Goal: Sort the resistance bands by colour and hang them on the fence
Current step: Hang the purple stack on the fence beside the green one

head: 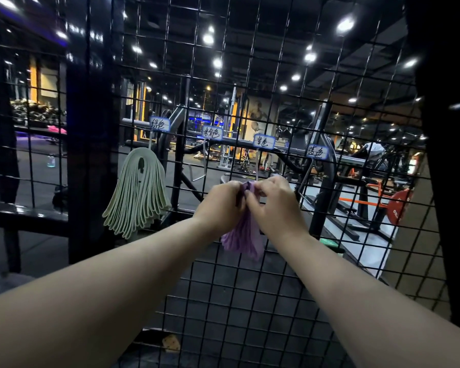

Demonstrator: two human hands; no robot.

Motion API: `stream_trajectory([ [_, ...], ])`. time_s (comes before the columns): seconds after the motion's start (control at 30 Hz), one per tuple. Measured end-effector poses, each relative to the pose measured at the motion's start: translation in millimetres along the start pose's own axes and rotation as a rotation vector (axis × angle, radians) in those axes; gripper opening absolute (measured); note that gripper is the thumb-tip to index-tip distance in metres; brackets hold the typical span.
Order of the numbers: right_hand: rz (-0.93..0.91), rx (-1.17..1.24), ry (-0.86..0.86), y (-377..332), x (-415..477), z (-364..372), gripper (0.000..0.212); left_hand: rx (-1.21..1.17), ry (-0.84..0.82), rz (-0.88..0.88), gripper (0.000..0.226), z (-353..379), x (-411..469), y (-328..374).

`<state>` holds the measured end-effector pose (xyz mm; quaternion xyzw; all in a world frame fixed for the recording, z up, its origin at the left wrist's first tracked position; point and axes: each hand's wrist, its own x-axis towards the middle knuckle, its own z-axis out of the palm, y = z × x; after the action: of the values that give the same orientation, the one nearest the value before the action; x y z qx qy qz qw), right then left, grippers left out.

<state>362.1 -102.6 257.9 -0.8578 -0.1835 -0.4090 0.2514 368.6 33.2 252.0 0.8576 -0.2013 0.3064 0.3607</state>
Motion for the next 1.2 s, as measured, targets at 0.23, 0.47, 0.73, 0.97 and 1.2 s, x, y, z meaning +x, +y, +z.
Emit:
stream_trajectory([
  [0.23, 0.112, 0.212, 0.117, -2, -13, 14, 0.021, -0.044, -0.023, -0.078, 0.027, 12, -12, 3],
  [0.47, 0.279, 0.241, 0.007, 0, -23, 19, 0.020, -0.079, -0.066, -0.077, 0.017, 14, -16, 4],
  [0.73, 0.314, 0.321, 0.011, -5, -27, 26, 0.021, -0.295, -0.038, -0.115, 0.032, 22, -17, -9],
  [0.97, 0.347, 0.320, -0.032, 2, -51, 39, 0.029, -0.233, -0.131, -0.136, 0.036, 33, -35, -22],
  [1.2, 0.321, 0.126, -0.117, 5, -74, 45, 0.029, -0.101, -0.200, -0.173, 0.024, 48, -55, -35],
])
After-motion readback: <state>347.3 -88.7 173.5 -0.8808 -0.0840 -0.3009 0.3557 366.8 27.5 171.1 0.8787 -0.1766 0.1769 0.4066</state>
